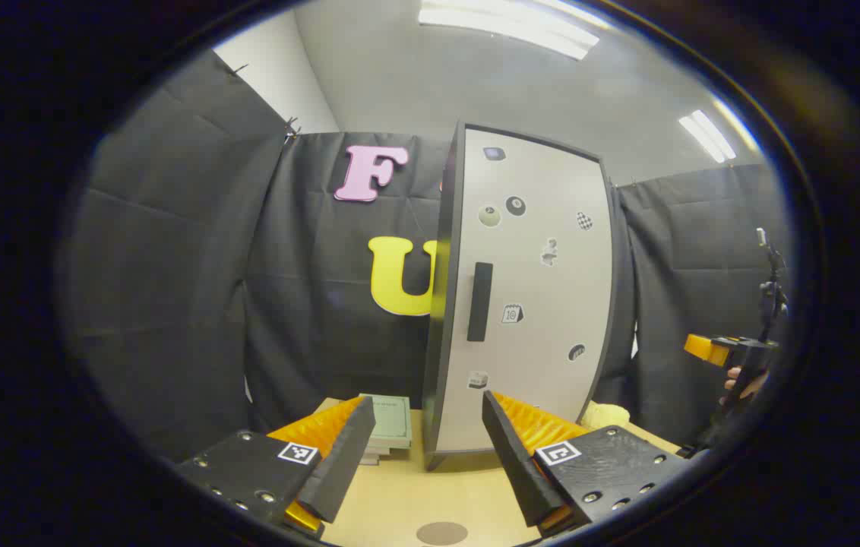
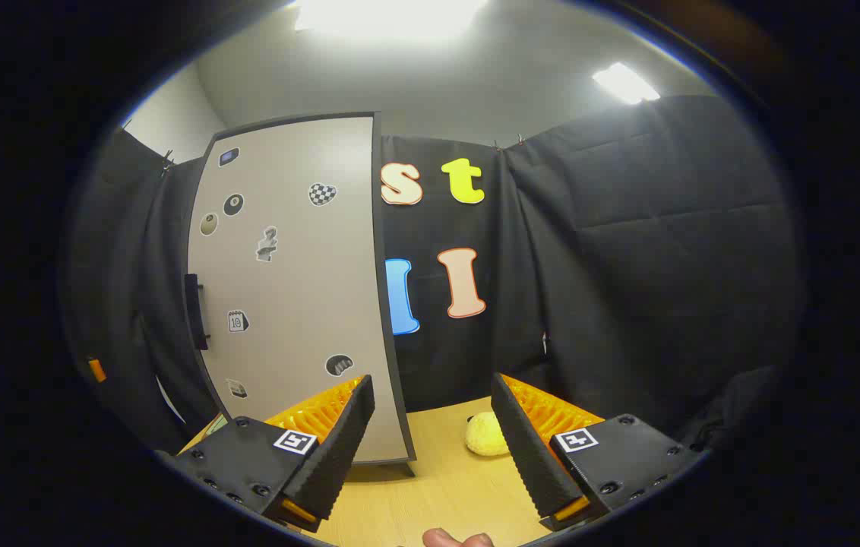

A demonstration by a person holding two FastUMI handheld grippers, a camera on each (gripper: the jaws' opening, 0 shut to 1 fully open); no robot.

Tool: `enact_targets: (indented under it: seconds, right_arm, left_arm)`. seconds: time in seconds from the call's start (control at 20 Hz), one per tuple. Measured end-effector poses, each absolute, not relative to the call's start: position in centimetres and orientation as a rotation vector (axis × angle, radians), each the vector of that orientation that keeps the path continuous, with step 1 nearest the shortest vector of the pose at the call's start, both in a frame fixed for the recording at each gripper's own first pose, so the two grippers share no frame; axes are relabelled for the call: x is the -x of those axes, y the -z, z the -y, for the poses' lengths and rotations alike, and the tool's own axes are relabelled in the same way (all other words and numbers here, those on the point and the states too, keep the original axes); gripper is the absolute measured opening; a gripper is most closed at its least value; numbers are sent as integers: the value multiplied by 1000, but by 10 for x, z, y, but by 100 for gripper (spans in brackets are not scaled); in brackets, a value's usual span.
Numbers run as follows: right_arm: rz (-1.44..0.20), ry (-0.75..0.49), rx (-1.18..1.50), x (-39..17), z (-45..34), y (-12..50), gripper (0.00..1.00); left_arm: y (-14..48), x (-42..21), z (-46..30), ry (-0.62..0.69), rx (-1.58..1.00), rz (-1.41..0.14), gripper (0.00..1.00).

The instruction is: Open the cabinet door with the right hand, grasp the bottle in the cabinet with the left hand and place it on the coaster, then close the cabinet door with the right hand.

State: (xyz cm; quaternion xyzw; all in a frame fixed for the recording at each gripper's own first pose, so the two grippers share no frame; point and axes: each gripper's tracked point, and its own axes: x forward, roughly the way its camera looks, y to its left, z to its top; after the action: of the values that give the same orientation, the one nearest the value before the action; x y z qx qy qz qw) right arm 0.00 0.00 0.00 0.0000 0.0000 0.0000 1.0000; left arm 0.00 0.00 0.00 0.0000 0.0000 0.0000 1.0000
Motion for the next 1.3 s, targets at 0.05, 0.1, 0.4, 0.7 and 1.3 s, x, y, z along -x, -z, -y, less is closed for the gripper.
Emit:
enact_targets:
  seconds: [0.05,0.1,0.4,0.7,1.3]
  right_arm:
    - [-5,-3,5,-1,-2,1,98]
    - [-17,-3,7,-1,-2,2,98]
    - [-40,-16,-8,-2,-8,4,98]
    - [-44,-37,-20,-7,-19,0,98]
    - [-25,-157,-8,-23,-77,-35,98]
  left_arm:
    - [1,0,0,-1,1,-2,88]
    - [2,0,-1,-3,2,-3,88]
    - [7,-4,-6,-17,8,-11,86]
    - [14,0,-12,-32,-2,-24,86]
    - [32,14,-26,-66,3,-44,88]
